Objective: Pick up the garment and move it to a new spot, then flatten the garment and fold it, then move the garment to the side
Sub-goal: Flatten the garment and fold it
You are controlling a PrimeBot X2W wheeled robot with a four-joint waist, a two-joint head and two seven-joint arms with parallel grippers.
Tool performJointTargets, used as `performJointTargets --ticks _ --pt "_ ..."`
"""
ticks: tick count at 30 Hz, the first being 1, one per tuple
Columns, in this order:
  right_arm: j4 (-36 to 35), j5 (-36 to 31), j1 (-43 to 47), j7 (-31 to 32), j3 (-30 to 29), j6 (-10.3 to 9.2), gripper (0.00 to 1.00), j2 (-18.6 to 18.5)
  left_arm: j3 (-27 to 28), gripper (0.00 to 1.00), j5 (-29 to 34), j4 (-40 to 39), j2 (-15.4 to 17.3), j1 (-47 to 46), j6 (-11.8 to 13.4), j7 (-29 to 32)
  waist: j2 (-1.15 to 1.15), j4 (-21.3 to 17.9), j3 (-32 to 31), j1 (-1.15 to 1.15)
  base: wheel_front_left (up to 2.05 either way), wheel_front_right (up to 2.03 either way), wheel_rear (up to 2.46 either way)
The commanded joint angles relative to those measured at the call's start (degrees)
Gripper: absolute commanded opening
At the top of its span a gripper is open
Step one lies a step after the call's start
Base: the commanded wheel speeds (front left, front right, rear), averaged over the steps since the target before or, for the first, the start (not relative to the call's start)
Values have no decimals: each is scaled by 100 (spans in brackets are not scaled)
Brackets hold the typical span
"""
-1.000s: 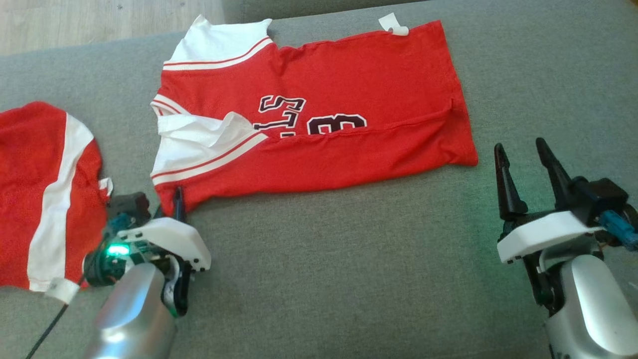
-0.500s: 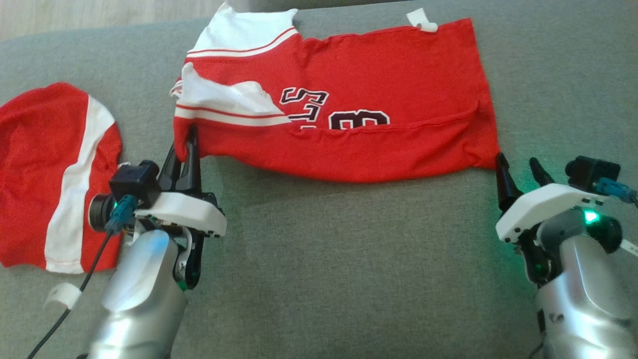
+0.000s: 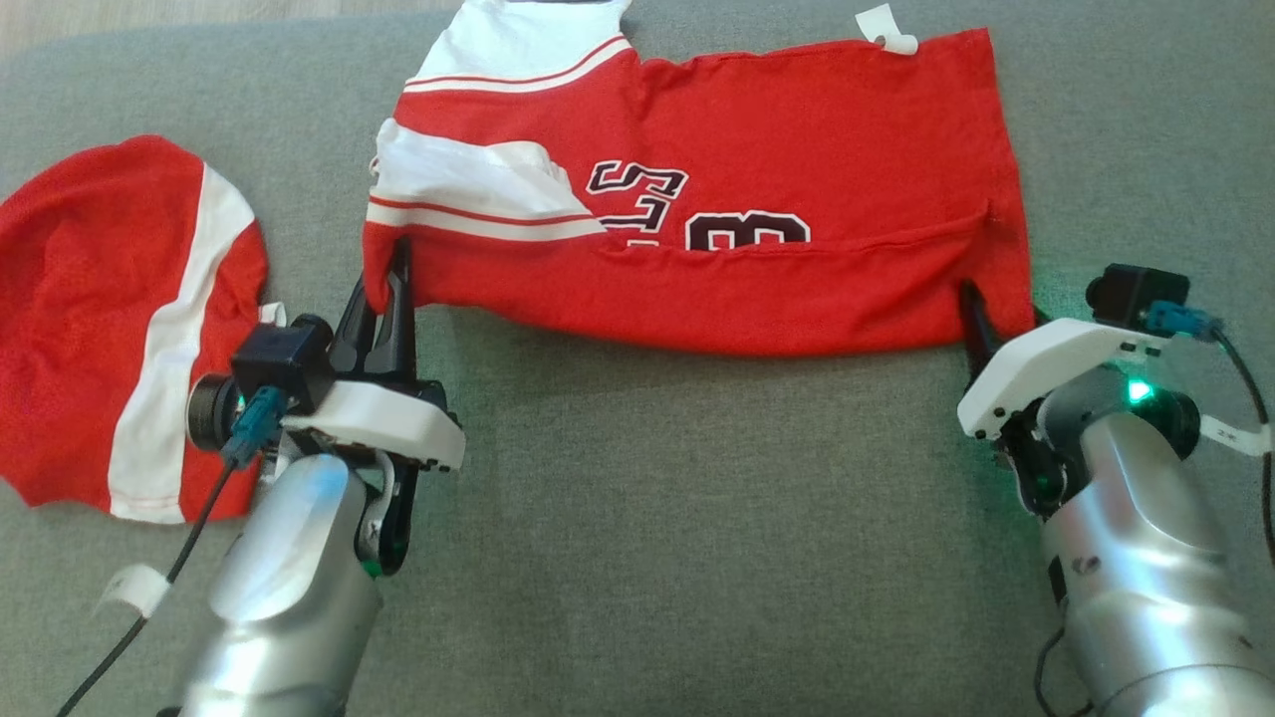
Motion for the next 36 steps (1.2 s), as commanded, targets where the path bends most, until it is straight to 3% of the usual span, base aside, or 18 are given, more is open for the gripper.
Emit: performJointTargets --ticks 1,9,15,25,36 --pt "52 -108 -3 -19 208 39 0 90 192 0 -1 -179 160 -83 9 -68 0 -7 -9 0 0 0 0" --pt "142 -659 -133 -504 -125 39 0 90 270 0 -52 -62 258 112 48 -69 0 -161 -239 0 0 0 0" --pt "-181 -894 69 -482 -332 39 0 -9 294 0 -86 -21 327 335 56 -70 0 -295 -518 0 0 0 0" --pt "-1212 -775 1057 361 -400 39 0 -238 143 0 -195 -176 330 1007 27 82 0 -448 -1104 0 0 0 0" --pt "-3146 -506 2802 1476 -708 39 0 -159 -113 0 -341 -873 363 2148 163 580 0 -506 -1480 0 0 0 0"
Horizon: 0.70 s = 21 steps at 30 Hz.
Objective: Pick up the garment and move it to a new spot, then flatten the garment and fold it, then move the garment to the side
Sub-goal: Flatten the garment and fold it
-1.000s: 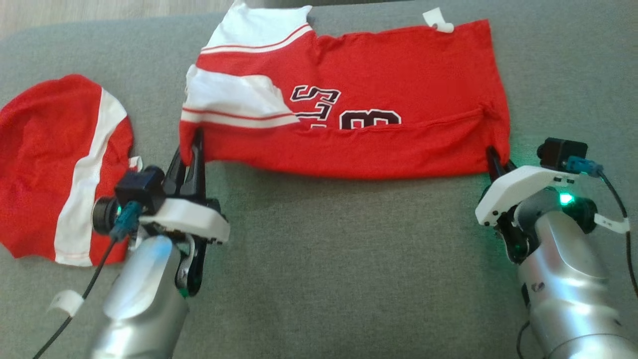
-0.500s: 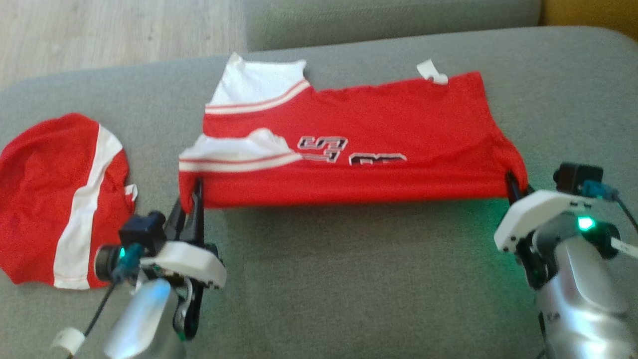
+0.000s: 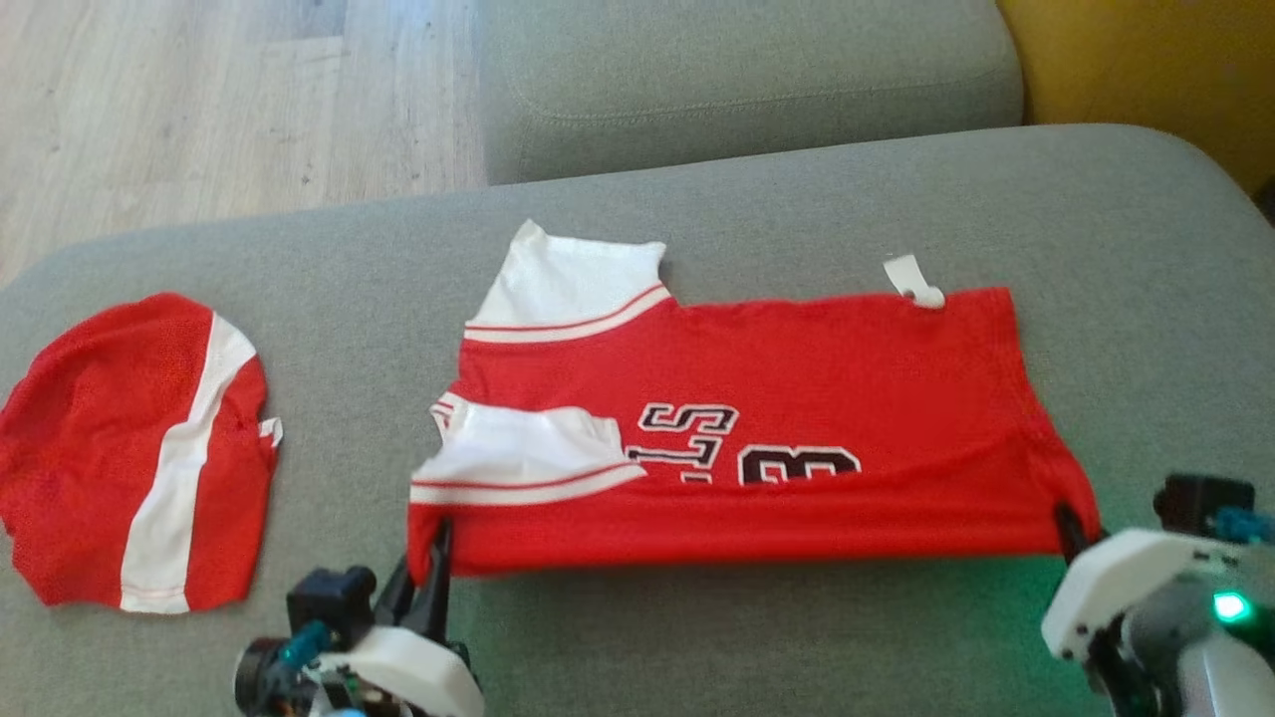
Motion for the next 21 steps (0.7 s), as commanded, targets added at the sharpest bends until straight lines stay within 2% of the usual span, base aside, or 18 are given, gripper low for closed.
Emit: performJointTargets --ticks 1,5,6,7,8,16,21 --pt "-341 23 -64 39 34 37 0 -62 191 0 -56 -207 163 -154 73 6 0 -2 -11 2 0 0 0" --pt "-697 17 238 172 -27 37 0 37 130 0 -45 -309 148 -41 146 72 0 -25 -15 2 0 0 0" --pt "-766 -10 263 150 -53 37 71 58 118 21 -31 -313 153 -38 168 84 0 -34 -10 2 0 0 0" --pt "-819 -43 277 124 -88 37 100 77 110 65 -13 -315 158 -40 197 90 0 -43 -3 2 0 0 0" --pt "-859 -68 280 107 -98 37 100 95 108 100 2 -320 161 -47 227 81 0 -51 6 2 0 0 0" --pt "-1276 -176 -47 -599 -312 37 100 176 266 100 23 -565 188 -264 350 -253 0 -110 164 2 0 0 0" --pt "-1434 -318 -382 -1110 -331 37 100 185 420 100 71 -951 262 -563 319 -472 0 -166 351 2 0 0 0"
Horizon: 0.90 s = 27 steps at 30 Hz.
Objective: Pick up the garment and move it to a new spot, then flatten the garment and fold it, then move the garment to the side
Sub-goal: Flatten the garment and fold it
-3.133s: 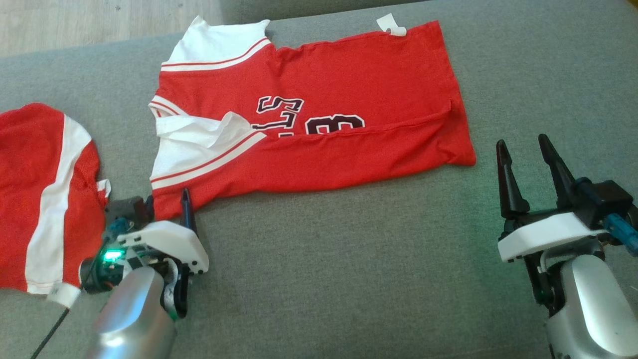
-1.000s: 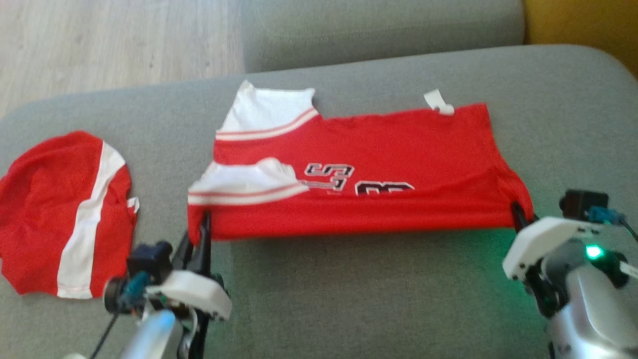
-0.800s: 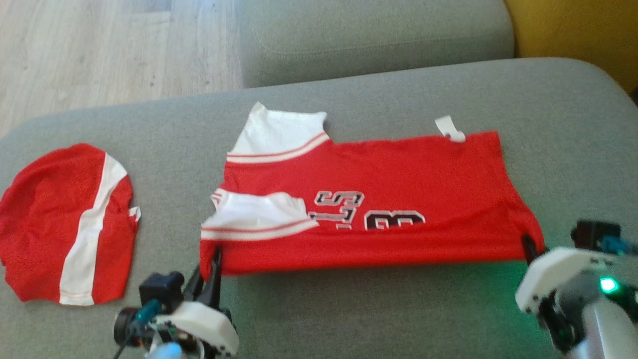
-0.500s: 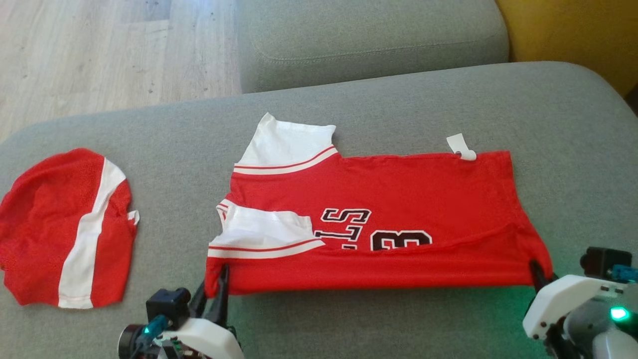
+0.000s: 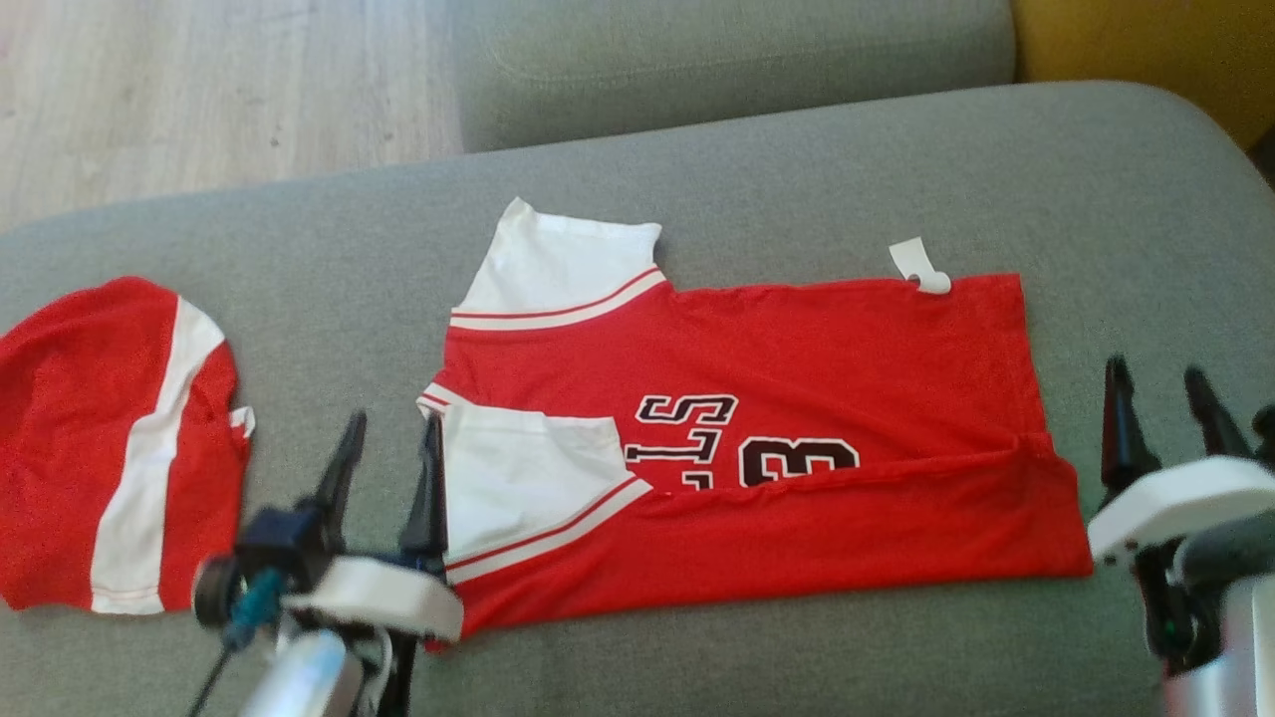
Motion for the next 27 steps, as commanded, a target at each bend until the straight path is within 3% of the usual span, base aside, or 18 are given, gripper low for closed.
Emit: performJointTargets --ticks 1,8,13,16,19,27 --pt "-228 -12 -319 -129 133 39 100 -32 272 100 69 -267 141 -402 -13 -77 0 -36 94 0 0 0 0" --pt "-270 -26 -929 -440 271 39 100 -30 289 100 137 -604 448 -1550 -340 328 0 -166 560 0 0 0 0" --pt "-303 -89 -1430 -483 430 39 100 -30 182 100 -24 -385 754 -2896 -887 1384 0 -319 1078 0 0 0 0" --pt "-283 -79 -1719 -530 584 39 100 -30 132 100 -296 45 929 -3695 -1091 2221 0 -470 1378 0 0 0 0" --pt "-243 5 -1970 -580 851 39 100 -30 37 100 -539 576 1129 -4312 -1193 2916 0 -669 1644 0 0 0 0" --pt "-194 227 -2392 -793 1164 39 100 -29 -671 100 -808 1477 1529 -5149 -1250 3951 0 -1094 2131 0 0 0 0"
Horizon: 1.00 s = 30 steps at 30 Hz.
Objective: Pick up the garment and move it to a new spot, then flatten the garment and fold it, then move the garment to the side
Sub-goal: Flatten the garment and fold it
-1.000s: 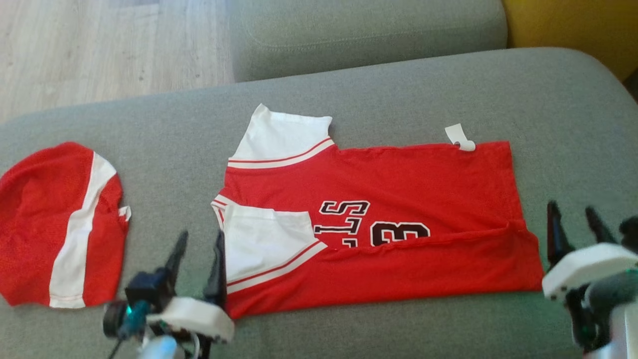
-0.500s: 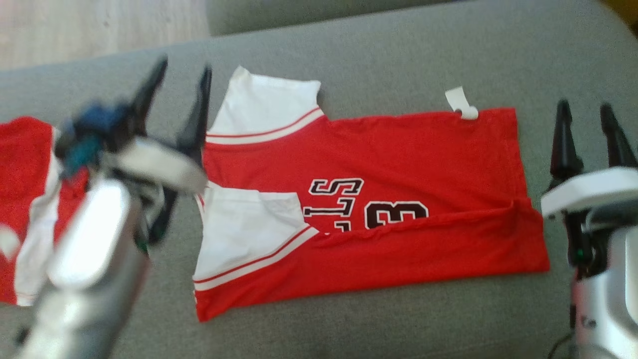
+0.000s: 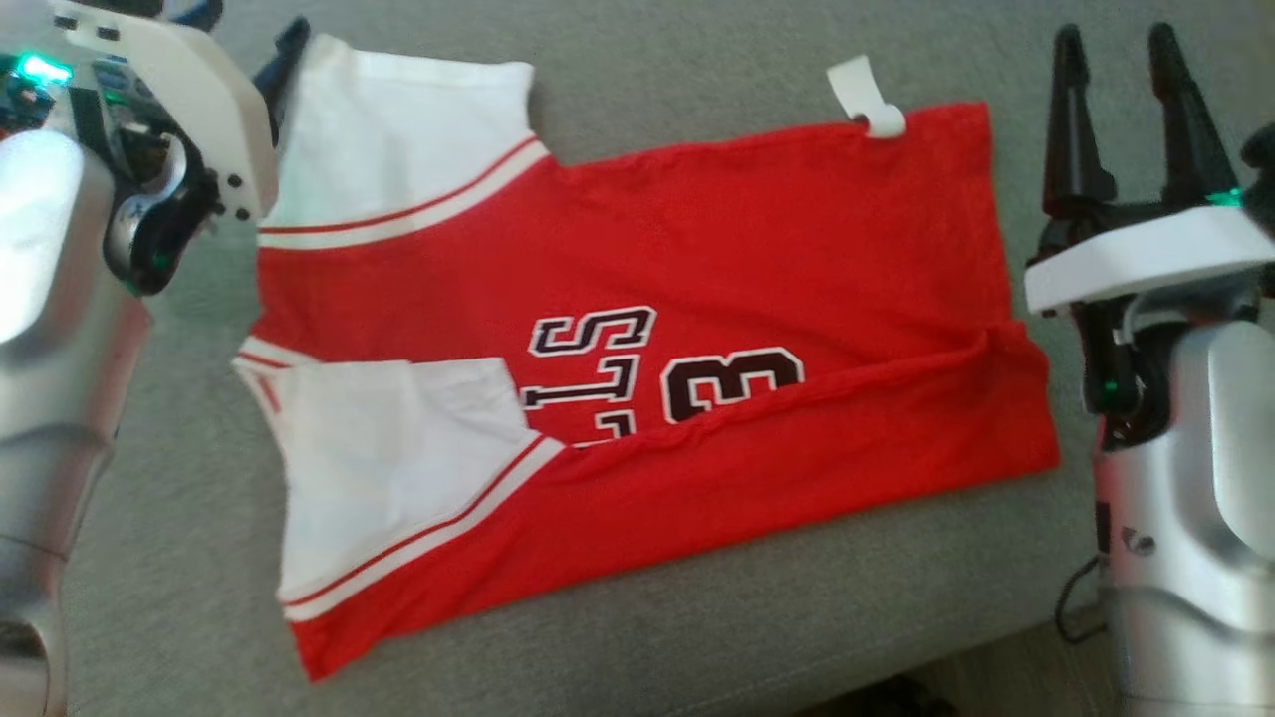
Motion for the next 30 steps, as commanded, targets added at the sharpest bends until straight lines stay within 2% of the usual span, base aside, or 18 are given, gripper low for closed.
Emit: performJointTargets --ticks 1,8,14,19,23,24,25,27,30 --pt "-175 52 -195 -74 184 39 100 -20 45 100 -128 -101 299 -333 -30 118 0 -284 272 -2 0 0 0" --pt "-186 171 -423 -184 417 39 100 -19 -601 100 -490 272 571 -696 -32 442 0 -539 551 -2 0 0 0" --pt "-233 228 -474 -241 582 39 100 -19 -954 100 -597 577 744 -966 -32 351 0 -642 689 -2 0 0 0" --pt "-257 226 -444 -251 610 39 100 -19 -1188 100 -638 866 798 -1098 -32 317 0 -670 717 -2 0 0 0" --pt "-258 188 -450 -224 587 39 100 -19 -1360 100 -1050 894 732 -1059 -32 626 0 -657 713 -2 0 0 0" --pt "-258 173 -458 -211 569 39 100 -19 -1433 43 -1148 852 738 -1052 -32 732 0 -648 711 -2 0 0 0" --pt "-257 155 -466 -198 548 39 100 -19 -1493 0 -1240 809 754 -1053 -32 812 0 -635 708 -2 0 0 0" --pt "-244 111 -479 -174 502 39 100 -19 -1574 0 -1396 725 780 -1061 -33 859 0 -594 683 -2 0 0 0" --pt "-205 22 -489 -121 466 39 100 -19 -1629 0 -1493 641 782 -1093 -33 595 0 -501 594 -2 0 0 0"
